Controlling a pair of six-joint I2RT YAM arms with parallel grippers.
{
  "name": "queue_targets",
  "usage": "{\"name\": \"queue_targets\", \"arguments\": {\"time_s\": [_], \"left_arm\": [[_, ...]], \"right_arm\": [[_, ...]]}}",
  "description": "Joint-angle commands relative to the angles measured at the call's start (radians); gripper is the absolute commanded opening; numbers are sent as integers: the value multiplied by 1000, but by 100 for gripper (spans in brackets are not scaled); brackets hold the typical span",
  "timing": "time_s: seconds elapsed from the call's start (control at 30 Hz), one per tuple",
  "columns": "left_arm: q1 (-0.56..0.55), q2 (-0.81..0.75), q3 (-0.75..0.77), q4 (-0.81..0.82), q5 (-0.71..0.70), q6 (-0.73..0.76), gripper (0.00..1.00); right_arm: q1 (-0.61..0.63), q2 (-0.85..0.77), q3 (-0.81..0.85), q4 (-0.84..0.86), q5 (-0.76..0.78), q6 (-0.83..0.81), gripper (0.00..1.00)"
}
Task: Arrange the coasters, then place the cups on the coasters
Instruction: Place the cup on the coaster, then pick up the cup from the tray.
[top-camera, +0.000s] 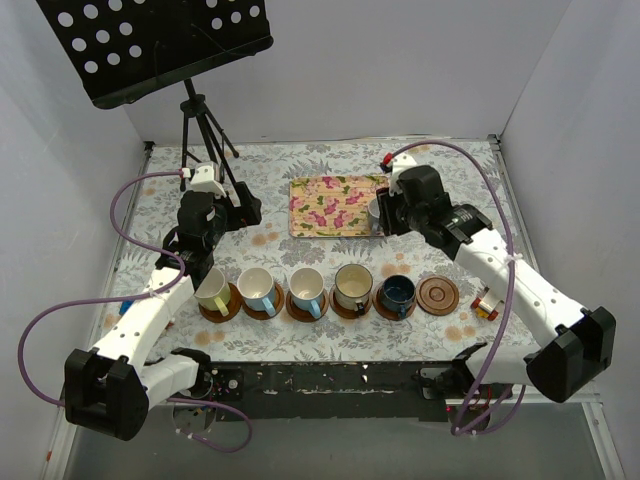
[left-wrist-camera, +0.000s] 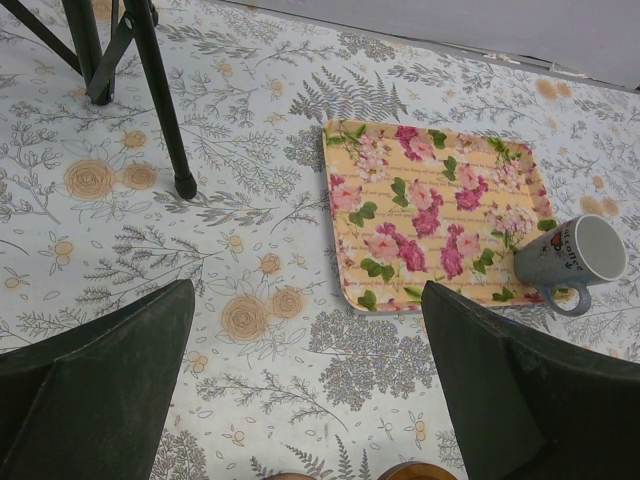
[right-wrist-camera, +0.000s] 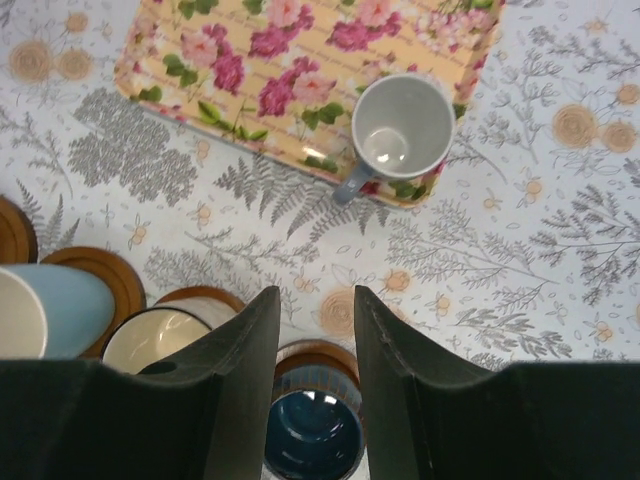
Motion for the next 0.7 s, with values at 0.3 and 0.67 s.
{"name": "queue_targets", "arguments": {"time_s": [0.3, 0.67], "left_arm": [[6, -9, 28, -11, -3, 4, 98], [5, -5, 34, -15, -2, 4, 98]], "right_arm": [[-145, 312, 281, 53, -140, 36, 45], [-139, 468, 314, 117, -78, 112, 40]]}}
